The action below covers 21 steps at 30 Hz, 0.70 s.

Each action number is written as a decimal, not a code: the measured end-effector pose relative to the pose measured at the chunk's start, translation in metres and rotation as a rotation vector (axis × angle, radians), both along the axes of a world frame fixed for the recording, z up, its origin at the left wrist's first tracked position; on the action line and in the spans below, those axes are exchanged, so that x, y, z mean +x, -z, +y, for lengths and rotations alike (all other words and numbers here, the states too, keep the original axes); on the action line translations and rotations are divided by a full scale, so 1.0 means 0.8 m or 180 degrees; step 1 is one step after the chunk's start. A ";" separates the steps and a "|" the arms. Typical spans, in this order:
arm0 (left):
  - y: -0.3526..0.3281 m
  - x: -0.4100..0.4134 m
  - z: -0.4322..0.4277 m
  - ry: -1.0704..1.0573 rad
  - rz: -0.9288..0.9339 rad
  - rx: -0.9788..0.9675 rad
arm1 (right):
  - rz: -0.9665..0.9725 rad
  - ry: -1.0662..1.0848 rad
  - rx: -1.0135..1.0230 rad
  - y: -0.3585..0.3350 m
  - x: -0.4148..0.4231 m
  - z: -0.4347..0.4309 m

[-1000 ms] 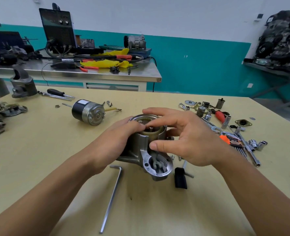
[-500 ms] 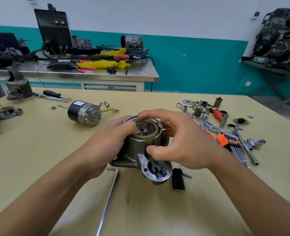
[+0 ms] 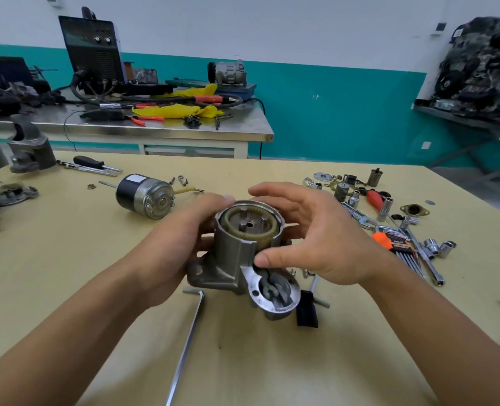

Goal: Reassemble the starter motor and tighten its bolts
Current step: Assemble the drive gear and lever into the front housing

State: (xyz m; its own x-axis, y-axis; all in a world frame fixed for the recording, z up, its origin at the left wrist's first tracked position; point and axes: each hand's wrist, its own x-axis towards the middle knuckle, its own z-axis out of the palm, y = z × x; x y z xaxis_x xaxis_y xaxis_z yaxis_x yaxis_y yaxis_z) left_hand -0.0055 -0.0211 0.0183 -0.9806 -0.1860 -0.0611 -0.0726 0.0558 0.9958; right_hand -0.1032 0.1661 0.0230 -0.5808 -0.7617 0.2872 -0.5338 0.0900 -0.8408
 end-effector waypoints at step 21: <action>0.034 0.002 0.040 -0.0063 0.0858 0.0171 | -0.1566 -0.0657 -0.0841 -0.014 -0.024 0.024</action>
State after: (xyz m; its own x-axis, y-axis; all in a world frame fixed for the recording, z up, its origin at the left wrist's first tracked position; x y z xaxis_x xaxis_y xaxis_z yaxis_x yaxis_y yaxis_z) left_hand -0.0041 0.0112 -0.0088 -0.9590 -0.2090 0.1912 0.1947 0.0035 0.9808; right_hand -0.1227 0.1856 0.0346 -0.5412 -0.8123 0.2172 -0.0600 -0.2203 -0.9736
